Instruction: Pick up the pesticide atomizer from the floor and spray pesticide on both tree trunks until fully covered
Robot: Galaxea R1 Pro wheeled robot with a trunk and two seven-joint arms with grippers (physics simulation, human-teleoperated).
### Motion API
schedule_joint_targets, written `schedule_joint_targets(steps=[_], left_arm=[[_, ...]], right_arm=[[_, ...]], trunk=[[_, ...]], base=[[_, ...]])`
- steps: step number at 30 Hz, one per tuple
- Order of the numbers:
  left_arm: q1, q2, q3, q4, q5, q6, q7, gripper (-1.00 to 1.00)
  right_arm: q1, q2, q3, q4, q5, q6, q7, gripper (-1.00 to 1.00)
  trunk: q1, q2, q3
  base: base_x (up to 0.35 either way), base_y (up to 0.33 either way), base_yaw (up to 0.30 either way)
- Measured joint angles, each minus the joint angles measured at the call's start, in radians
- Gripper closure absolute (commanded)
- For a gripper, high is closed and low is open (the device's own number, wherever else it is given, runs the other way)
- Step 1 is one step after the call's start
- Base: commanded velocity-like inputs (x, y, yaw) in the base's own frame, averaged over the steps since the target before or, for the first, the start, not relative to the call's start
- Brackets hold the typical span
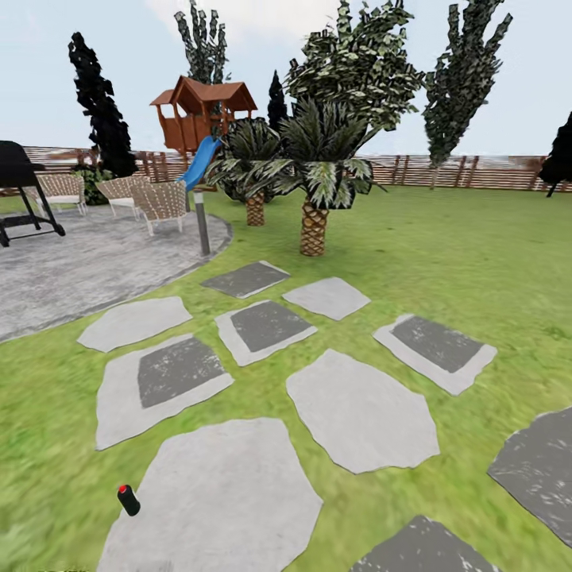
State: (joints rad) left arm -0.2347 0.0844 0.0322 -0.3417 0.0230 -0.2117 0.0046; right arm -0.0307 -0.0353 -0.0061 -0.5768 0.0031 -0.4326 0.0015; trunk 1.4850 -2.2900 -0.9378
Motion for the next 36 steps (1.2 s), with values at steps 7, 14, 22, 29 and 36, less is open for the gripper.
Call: schedule_joint_targets(steps=[7, 14, 22, 29, 36], left_arm=[[0.000, 0.000, 0.000, 0.000, 0.000, 0.000, 0.000, -1.00], [0.000, 0.000, 0.000, 0.000, 0.000, 0.000, 0.000, -1.00], [0.000, 0.000, 0.000, 0.000, 0.000, 0.000, 0.000, -1.00], [0.000, 0.000, 0.000, -0.002, 0.001, 0.000, 0.000, -1.00], [0.000, 0.000, 0.000, -0.002, 0.001, 0.000, 0.000, -1.00]], right_arm=[[0.000, 0.000, 0.000, 0.000, 0.000, 0.000, 0.000, -1.00], [0.000, 0.000, 0.000, 0.000, 0.000, 0.000, 0.000, -1.00], [0.000, 0.000, 0.000, 0.000, 0.000, 0.000, 0.000, -1.00], [0.000, 0.000, 0.000, 0.000, 0.000, 0.000, 0.000, -1.00], [0.000, 0.000, 0.000, 0.000, 0.000, 0.000, 0.000, -1.00]], trunk=[[0.000, 0.000, 0.000], [0.000, 0.000, 0.000], [0.000, 0.000, 0.000], [0.000, 0.000, 0.000], [0.000, 0.000, 0.000]], base=[[0.194, -0.232, 0.275], [0.160, -0.241, 0.275], [0.146, -0.248, 0.274], [0.154, -0.248, 0.273], [0.156, -0.247, 0.273]])
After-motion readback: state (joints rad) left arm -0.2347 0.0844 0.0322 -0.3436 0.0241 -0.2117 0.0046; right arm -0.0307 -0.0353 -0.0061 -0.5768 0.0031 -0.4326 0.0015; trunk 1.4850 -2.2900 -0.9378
